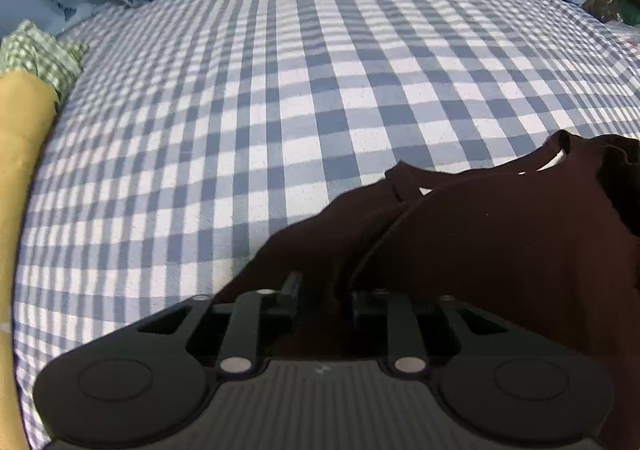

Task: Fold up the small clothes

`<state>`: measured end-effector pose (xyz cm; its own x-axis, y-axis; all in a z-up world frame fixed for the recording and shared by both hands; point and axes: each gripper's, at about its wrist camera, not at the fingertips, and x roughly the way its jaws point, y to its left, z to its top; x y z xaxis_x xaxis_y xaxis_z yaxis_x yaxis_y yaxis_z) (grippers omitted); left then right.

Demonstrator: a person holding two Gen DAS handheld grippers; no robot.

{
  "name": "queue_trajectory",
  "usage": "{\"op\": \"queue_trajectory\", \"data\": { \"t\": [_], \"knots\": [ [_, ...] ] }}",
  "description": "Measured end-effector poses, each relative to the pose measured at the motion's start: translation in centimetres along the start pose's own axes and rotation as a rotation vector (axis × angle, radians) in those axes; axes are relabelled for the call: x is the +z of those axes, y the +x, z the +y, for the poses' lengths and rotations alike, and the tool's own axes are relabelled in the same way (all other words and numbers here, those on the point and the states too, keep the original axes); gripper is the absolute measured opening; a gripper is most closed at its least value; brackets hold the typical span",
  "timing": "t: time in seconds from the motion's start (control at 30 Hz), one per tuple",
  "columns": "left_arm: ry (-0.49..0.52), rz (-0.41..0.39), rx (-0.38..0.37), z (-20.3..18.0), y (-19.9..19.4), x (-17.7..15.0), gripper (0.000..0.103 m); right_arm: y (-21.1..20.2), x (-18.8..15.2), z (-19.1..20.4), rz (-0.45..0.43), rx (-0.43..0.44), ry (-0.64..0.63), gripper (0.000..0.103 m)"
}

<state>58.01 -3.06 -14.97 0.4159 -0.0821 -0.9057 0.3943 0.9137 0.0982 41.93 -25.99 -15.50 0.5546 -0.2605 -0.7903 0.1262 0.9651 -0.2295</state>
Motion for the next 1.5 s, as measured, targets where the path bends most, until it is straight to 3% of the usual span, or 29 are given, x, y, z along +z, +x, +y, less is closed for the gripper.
{"op": "queue_trajectory", "data": {
  "t": [0.07, 0.23, 0.3, 0.33, 0.47, 0.63, 0.77, 0.87, 0.97, 1.17, 1.3, 1.5],
  "knots": [
    [0.013, -0.028, 0.022, 0.0, -0.8, -0.1, 0.049, 0.3, 0.3, -2.2, -0.005, -0.068, 0.124, 0.096],
    [-0.008, -0.07, 0.001, 1.4, -2.5, 0.1, 0.075, -0.3, 0.5, -7.4, -0.042, -0.149, 0.361, 0.096],
    [-0.024, -0.085, -0.024, 2.0, -3.3, 0.0, 0.088, -1.1, 0.6, -8.1, -0.077, -0.141, 0.368, 0.097],
    [-0.026, -0.096, -0.023, 2.2, -3.6, -0.2, 0.091, -1.5, 0.7, -8.0, -0.091, -0.12, 0.354, 0.102],
    [-0.024, -0.099, 0.004, 2.4, -4.2, -1.6, 0.098, -2.7, -0.3, -4.8, -0.116, -0.016, 0.177, 0.102],
    [-0.018, -0.074, 0.023, 2.3, -4.1, -4.0, 0.102, -2.3, -1.7, 0.5, -0.068, 0.064, -0.017, 0.102],
    [0.013, -0.015, 0.059, 2.1, -2.9, -4.9, 0.102, -0.7, -1.5, 2.7, -0.023, 0.011, -0.113, 0.102],
    [0.004, 0.018, 0.137, 2.5, -1.8, -4.7, 0.102, 1.0, -0.5, 1.6, 0.015, -0.09, -0.037, 0.102],
    [-0.052, 0.055, 0.196, 3.2, -1.2, -4.4, 0.102, 2.1, 0.3, -0.8, 0.039, -0.264, 0.097, 0.102],
    [-0.043, 0.045, 0.219, 3.0, -2.5, -5.8, 0.102, 0.7, -0.6, -5.4, 0.024, -0.361, 0.382, 0.102],
    [-0.061, 0.002, 0.168, 2.9, -4.2, -7.7, 0.102, -1.0, -1.9, -5.0, -0.018, -0.319, 0.368, 0.102],
    [-0.11, -0.059, 0.153, 1.9, -7.3, -10.1, 0.102, -3.9, -4.0, -0.6, -0.102, -0.2, 0.108, 0.102]
  ]
}}
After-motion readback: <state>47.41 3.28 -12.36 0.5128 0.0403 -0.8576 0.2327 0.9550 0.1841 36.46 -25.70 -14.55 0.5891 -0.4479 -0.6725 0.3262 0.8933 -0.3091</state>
